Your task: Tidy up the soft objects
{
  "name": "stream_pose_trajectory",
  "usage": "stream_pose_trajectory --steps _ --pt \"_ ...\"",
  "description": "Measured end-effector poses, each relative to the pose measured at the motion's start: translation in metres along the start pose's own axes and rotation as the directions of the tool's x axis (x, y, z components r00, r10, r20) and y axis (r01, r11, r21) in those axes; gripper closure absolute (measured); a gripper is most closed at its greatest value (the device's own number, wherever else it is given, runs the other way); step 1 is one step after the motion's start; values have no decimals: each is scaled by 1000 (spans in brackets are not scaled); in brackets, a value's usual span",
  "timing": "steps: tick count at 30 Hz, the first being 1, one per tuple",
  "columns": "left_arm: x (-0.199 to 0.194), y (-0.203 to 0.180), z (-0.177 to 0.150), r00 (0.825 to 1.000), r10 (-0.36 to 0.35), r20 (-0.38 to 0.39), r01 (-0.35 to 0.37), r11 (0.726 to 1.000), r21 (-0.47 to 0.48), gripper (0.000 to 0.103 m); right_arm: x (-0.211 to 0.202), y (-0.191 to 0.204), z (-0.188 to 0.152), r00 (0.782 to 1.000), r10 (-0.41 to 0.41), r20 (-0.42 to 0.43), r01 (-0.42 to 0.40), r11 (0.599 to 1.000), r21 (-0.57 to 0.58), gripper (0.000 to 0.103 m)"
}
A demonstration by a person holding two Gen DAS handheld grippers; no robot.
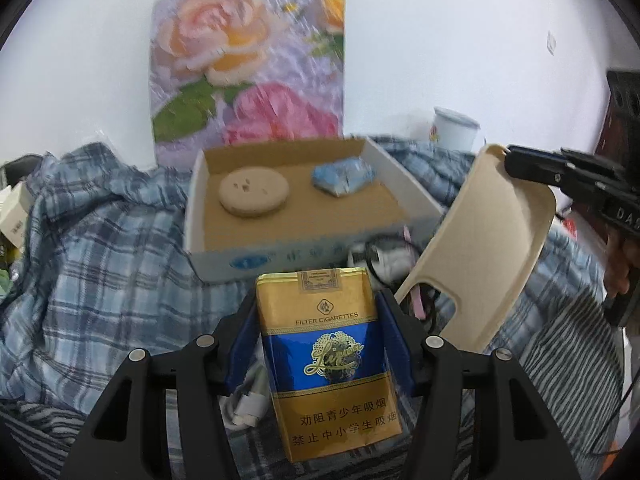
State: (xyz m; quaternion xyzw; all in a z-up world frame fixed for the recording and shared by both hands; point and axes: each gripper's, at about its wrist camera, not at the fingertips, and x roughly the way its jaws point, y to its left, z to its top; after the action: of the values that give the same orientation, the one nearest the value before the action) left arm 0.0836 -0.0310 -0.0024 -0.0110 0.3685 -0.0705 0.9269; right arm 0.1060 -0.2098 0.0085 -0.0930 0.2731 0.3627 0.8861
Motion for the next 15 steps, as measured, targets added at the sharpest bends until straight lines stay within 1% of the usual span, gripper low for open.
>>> stream_pose_trajectory --steps 5,7,9,11,15 --pt "-24 9 18 998 15 64 -13 1000 -21 44 -15 -1 15 997 -41 63 41 999 -2 97" --pt "-35 13 25 996 0 92 4 999 -38 44 -22 0 21 995 -50 88 50 999 -1 97" --pt "-48 14 33 993 10 121 -7 1000 -31 44 -28 3 28 991 -74 107 75 997 -8 97" --pt "-58 14 41 989 35 145 -32 999 -19 44 -36 6 37 988 -77 134 80 997 -13 97" --pt "-75 17 56 984 34 175 -31 999 -18 44 -50 12 53 977 -97 191 104 994 -26 97"
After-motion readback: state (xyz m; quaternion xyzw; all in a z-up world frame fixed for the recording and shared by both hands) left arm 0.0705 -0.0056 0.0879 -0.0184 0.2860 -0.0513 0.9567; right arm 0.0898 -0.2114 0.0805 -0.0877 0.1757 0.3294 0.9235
